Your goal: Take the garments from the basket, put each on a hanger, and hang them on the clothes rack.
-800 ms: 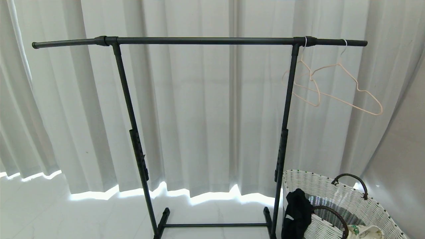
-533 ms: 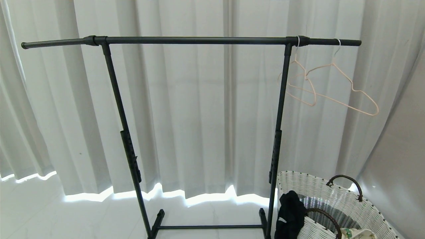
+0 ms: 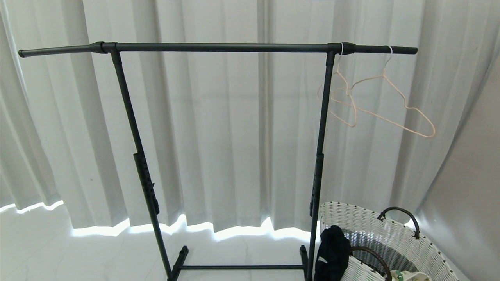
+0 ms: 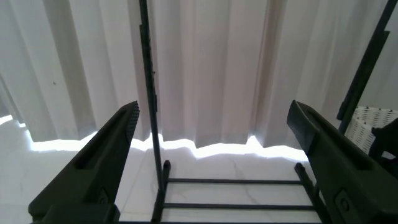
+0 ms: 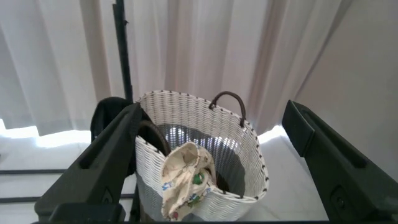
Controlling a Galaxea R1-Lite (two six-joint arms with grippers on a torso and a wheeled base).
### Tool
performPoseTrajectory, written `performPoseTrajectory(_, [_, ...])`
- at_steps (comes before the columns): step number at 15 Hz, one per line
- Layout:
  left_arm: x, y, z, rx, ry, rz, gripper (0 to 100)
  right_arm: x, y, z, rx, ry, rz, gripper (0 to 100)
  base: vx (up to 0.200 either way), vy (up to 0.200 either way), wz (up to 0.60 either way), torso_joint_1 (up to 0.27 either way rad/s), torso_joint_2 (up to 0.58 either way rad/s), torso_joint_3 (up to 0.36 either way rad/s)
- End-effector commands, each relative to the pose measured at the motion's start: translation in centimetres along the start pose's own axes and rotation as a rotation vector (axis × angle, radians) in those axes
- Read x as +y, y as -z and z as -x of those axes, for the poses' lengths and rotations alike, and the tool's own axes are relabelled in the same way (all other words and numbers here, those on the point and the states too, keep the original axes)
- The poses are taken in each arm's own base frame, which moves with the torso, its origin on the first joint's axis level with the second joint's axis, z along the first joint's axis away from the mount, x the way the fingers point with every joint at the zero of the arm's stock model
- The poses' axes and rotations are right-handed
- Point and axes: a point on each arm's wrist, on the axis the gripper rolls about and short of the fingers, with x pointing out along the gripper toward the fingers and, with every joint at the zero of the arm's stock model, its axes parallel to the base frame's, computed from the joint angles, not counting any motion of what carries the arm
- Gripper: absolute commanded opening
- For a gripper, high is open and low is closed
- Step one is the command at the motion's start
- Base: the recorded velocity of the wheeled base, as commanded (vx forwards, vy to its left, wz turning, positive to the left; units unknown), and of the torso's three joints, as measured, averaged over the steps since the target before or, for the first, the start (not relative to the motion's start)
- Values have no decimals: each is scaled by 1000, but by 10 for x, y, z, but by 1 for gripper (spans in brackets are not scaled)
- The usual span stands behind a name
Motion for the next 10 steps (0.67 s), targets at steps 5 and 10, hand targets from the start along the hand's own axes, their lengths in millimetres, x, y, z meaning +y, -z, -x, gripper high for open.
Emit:
performPoseTrajectory(5, [0, 0, 0, 0, 0, 0, 100, 0, 0, -1, 8, -8, -1, 100, 40, 0, 0, 0, -1, 1])
performPoseTrajectory(10, [0, 0, 0, 0, 0, 0, 100, 0, -5, 1, -18, -33, 21, 100, 0, 0, 0, 0, 0, 0])
